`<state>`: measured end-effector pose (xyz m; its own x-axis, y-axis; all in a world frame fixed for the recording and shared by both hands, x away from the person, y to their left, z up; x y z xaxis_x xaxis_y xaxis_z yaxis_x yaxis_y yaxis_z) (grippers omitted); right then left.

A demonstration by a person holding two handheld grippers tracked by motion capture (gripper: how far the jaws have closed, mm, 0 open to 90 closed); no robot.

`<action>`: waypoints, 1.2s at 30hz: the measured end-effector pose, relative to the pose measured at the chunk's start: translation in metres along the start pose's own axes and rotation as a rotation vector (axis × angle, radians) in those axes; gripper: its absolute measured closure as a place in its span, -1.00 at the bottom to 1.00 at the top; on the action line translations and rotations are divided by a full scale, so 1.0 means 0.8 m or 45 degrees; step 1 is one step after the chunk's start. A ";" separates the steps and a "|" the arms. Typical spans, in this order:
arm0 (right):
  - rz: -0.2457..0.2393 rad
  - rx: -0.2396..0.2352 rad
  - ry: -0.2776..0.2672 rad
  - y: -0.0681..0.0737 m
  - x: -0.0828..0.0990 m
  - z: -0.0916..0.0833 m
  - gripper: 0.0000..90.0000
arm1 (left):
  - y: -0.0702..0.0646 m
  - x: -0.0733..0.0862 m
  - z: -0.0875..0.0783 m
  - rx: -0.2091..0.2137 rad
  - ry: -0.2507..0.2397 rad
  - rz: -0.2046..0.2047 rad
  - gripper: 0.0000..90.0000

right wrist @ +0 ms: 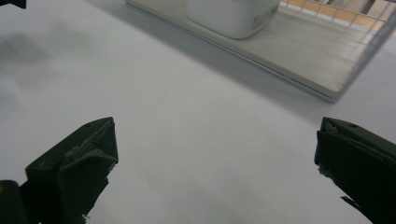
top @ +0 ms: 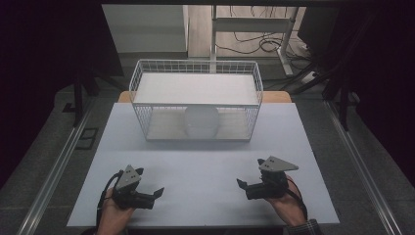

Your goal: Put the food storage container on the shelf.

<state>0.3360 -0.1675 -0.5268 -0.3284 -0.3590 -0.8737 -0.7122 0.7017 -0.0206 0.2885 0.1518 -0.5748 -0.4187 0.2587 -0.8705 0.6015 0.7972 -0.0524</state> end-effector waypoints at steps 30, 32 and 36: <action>0.125 0.111 0.121 -0.041 0.089 -0.060 -1.00 | 0.020 0.037 -0.036 -0.113 0.037 -0.062 -1.00; 0.130 0.105 0.124 -0.040 0.089 -0.060 -1.00 | 0.020 0.037 -0.036 -0.114 0.039 -0.063 -1.00; 0.132 0.106 0.130 -0.041 0.090 -0.059 -1.00 | 0.020 0.039 -0.035 -0.116 0.045 -0.068 -1.00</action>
<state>0.3061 -0.2453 -0.5658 -0.4616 -0.3396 -0.8195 -0.6187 0.7853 0.0231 0.2659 0.1880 -0.5886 -0.4732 0.2321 -0.8498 0.5139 0.8562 -0.0523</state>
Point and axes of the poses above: each handheld gripper's, and its own axes: z roughly forward along the jaws, x roughly out of its underside, y roughly to its left, the point moved 10 cm from there along z, roughly forward along the jaws, and after that the axes turned 5 degrees about -y, right-handed, at the moved point
